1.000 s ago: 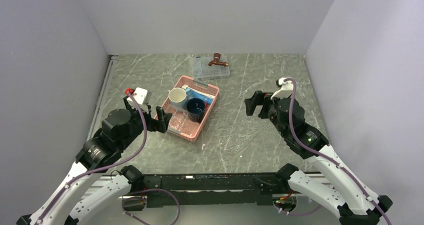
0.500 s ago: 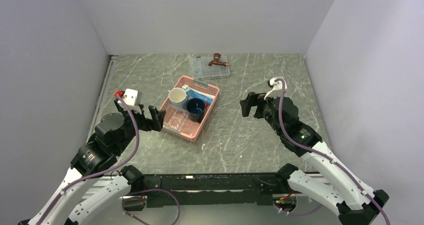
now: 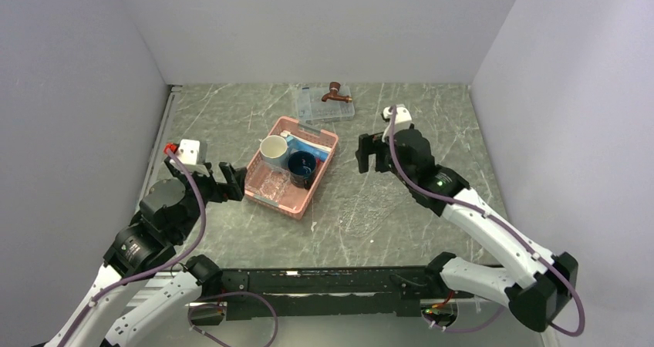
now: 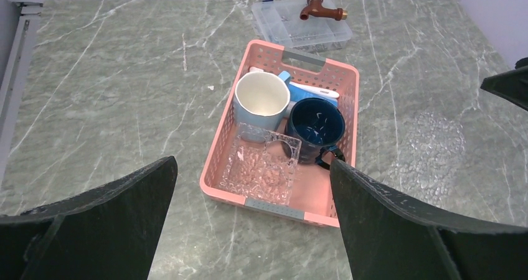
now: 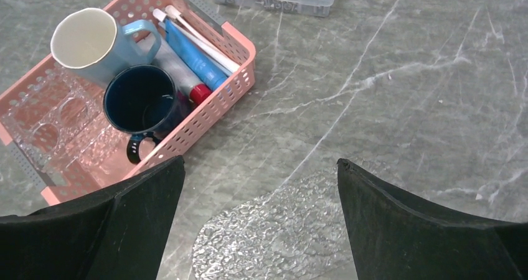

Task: Prepare toiletry sets of a toothbrush and toothpaste on the tray

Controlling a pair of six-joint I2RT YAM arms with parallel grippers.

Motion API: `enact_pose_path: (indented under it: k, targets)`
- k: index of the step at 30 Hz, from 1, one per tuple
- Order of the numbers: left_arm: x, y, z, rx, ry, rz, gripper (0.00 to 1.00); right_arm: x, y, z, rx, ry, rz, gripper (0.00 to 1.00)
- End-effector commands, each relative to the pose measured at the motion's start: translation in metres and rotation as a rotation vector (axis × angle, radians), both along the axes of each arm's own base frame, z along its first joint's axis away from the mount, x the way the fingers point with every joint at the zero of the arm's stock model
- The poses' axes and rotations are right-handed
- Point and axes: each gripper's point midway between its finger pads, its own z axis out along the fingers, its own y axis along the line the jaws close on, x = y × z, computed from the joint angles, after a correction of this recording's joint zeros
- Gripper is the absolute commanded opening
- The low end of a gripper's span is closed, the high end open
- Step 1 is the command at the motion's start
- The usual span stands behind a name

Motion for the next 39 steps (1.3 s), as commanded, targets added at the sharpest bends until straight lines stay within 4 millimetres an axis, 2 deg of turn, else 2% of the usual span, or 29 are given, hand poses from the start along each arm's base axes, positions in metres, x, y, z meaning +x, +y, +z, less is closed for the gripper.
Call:
enact_pose_path:
  k: [1, 6, 11, 18, 22, 31, 39]
  targets:
    - [0.001, 0.007, 0.003, -0.026, -0.015, 0.045, 0.99, 0.022, 0.02, 0.023, 0.008, -0.045, 0.024, 0.9]
    - [0.001, 0.011, 0.002, -0.028, -0.013, 0.066, 0.99, 0.043, 0.035, 0.011, -0.02, 0.015, 0.016, 0.82]
    - [0.0, 0.011, 0.003, -0.031, -0.013, 0.062, 0.99, 0.072, 0.057, -0.003, -0.079, 0.067, 0.036, 0.8]
    - [0.0, 0.008, 0.002, -0.027, -0.008, 0.05, 0.99, 0.113, 0.082, -0.016, -0.064, 0.124, 0.212, 0.78]
    - [0.0, 0.009, 0.003, -0.027, -0.012, 0.051, 0.99, 0.135, 0.092, -0.033, -0.094, 0.163, 0.258, 0.75]
    - [0.0, 0.003, 0.002, -0.021, -0.012, 0.023, 0.99, 0.164, 0.122, -0.073, -0.09, 0.247, 0.372, 0.7]
    - [-0.001, 0.003, 0.004, -0.027, -0.024, 0.015, 0.99, 0.184, 0.142, -0.086, -0.102, 0.213, 0.446, 0.66]
